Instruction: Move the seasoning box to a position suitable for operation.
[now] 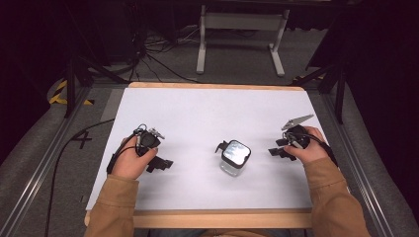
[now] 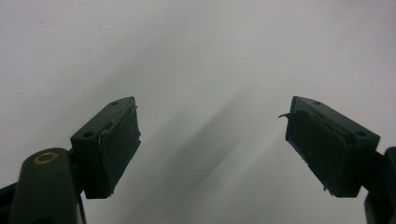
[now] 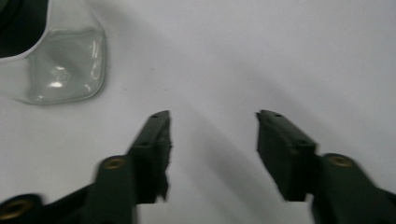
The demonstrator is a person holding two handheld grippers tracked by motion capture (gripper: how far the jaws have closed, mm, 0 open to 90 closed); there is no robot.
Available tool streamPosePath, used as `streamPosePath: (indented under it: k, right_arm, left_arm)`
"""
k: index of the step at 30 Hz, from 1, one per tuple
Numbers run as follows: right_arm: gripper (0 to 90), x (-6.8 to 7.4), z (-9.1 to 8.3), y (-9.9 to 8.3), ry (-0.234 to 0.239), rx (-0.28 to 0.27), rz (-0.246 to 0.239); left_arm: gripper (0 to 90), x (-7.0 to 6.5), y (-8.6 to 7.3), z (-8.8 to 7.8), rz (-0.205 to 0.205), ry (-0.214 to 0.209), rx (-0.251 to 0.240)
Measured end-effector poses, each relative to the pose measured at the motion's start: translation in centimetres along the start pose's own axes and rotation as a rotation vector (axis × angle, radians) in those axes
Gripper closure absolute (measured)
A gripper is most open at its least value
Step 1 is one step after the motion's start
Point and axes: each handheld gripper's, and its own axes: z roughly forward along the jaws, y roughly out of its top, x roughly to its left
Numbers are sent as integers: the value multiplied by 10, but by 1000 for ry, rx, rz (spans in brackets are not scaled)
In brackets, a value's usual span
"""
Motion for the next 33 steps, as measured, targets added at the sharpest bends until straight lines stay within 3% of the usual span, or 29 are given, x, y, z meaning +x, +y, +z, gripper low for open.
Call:
streamPosePath:
  k: [1,3,5,6,11,15,21,29,33]
  right_arm:
    - [663,2,0,0,27,34,6]
    - [722,4,1,0,48,37,-1]
    - [753,6,1,2,60,15,-8]
    - [789,9,1,4,73,-8,-24]
    - [876,15,5,6,123,-67,-61]
    - [888,24,17,9,152,-92,-99]
    - [889,33,32,12,184,-141,-142]
    - [889,40,43,11,214,-207,-159]
    - [890,41,44,11,215,-217,-161]
  left_arm:
    - [182,-1,0,0,1,-1,-1]
    - [187,-2,1,-1,10,-5,-3]
    - [190,-5,2,-1,37,-17,6]
    - [191,-9,3,-2,72,-32,12]
    - [191,-18,6,-1,131,-55,23]
    - [191,-23,8,1,170,-69,36]
    - [189,-25,7,2,186,-65,57]
    - [187,-27,10,3,203,-67,59]
    - [163,-25,10,3,178,-47,44]
